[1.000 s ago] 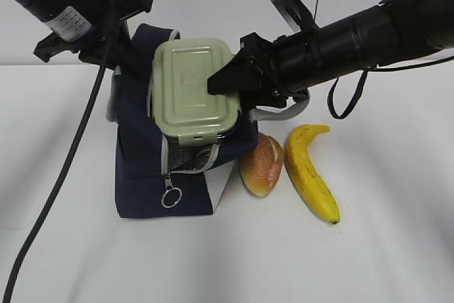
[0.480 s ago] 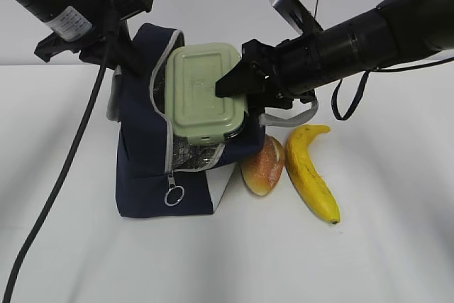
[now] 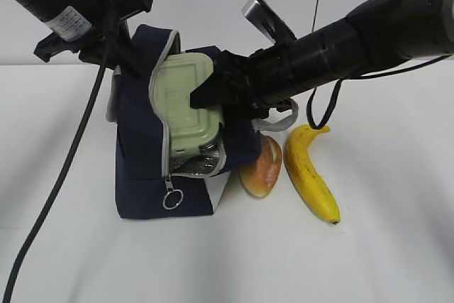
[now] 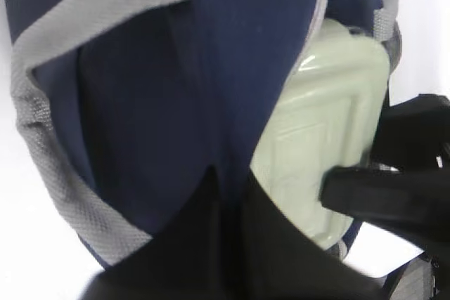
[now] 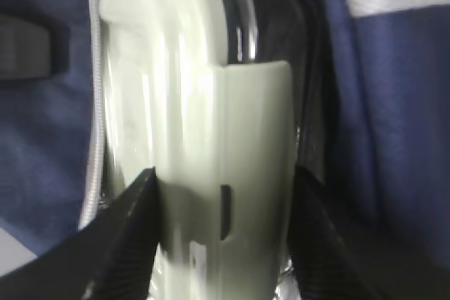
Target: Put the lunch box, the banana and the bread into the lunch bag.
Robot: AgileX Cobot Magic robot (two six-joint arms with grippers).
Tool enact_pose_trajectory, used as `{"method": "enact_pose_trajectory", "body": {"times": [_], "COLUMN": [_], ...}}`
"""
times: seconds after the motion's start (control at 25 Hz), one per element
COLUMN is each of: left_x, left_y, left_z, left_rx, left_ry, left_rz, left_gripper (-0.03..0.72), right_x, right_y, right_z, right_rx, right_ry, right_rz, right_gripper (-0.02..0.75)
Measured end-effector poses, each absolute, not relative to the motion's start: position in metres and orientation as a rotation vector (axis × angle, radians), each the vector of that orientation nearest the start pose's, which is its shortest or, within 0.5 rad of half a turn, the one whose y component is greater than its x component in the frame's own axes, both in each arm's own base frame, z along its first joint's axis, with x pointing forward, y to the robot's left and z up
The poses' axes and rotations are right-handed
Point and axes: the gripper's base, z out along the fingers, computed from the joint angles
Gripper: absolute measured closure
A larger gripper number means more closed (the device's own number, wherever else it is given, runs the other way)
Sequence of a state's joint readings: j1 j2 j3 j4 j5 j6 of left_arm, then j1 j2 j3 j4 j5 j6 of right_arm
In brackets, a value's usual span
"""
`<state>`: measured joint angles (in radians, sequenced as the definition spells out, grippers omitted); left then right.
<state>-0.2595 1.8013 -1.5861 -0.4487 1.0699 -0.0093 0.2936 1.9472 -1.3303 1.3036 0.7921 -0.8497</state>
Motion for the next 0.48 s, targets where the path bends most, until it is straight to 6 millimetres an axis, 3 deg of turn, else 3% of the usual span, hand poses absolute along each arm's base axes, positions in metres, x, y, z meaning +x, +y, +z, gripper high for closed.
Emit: {"method": "enact_pose_trajectory", "body": {"times": [0.28,0.48], "left_x": [0.366,0.366], "left_y": [-0.133,-0.132], "left_z": [0.302,0.302], "left_rx": [0.149,0.15], "left_ry": [2.754,2.755], "left_rz": [-0.664,-0.658], "left_gripper": [0.687,0.687], "right_x": [0.386,0.398], "right_y": [0.2,0.21], "right_z": [0.219,0.204], "right_rx": [-0.338,-0.315], "right_ry": [2.362,2.398], "right_rz": [1.2,1.225], "right_gripper": [0.337,0.337]}}
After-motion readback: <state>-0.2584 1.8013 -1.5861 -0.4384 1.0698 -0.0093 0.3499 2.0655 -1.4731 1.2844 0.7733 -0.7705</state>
